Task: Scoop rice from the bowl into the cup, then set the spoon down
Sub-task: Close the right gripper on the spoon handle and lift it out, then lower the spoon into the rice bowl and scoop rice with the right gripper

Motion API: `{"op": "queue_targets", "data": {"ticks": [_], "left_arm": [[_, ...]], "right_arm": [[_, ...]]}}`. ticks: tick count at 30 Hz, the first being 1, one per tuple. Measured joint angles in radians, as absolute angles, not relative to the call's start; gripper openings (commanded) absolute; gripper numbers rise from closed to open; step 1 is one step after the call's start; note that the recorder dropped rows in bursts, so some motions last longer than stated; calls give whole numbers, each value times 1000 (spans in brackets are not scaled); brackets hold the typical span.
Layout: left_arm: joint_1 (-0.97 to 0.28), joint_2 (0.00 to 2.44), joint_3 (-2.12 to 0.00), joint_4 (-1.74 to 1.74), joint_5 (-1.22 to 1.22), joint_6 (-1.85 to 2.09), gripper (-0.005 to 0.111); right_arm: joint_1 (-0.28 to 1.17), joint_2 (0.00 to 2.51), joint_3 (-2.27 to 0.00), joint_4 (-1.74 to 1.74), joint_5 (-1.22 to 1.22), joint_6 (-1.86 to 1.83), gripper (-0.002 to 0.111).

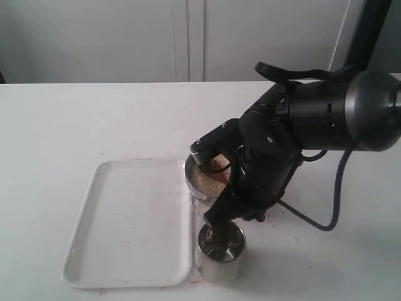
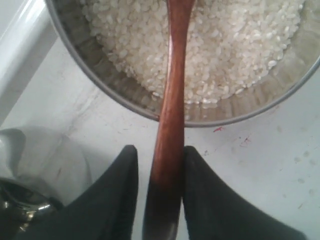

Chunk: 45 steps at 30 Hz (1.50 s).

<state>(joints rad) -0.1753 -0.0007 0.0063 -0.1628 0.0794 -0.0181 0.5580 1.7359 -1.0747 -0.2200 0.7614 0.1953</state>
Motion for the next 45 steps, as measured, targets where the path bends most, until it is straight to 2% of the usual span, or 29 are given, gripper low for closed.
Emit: {"op": "queue_targets", "data": {"ticks": [5,13,25,30,31,37,45], "left_arm": [[-175,-1,6,-163,79,-18,14],[-175,-1,6,-163,79,-18,14],[-175,-1,6,-163,79,-18,14],[-175,-1,6,-163,79,-18,14],[-175,-1,6,-163,79,-18,14],[-175,-1,6,-163,79,-18,14],[-175,-1,6,-163,79,-18,14]], "right_arm": [[558,1736,-1075,-222,761,199,0],[558,1683,-1077,-254,872,219,0],[558,1337,-1077,-407,1178,132,0],[613,1250,-1065,-565,1217,98,0],[661,1243,-1032,-663,1217,90,0],[758,1307,-921,-932,1214,209,0],[777,1601,-898,-1178,1084,325,0]]}}
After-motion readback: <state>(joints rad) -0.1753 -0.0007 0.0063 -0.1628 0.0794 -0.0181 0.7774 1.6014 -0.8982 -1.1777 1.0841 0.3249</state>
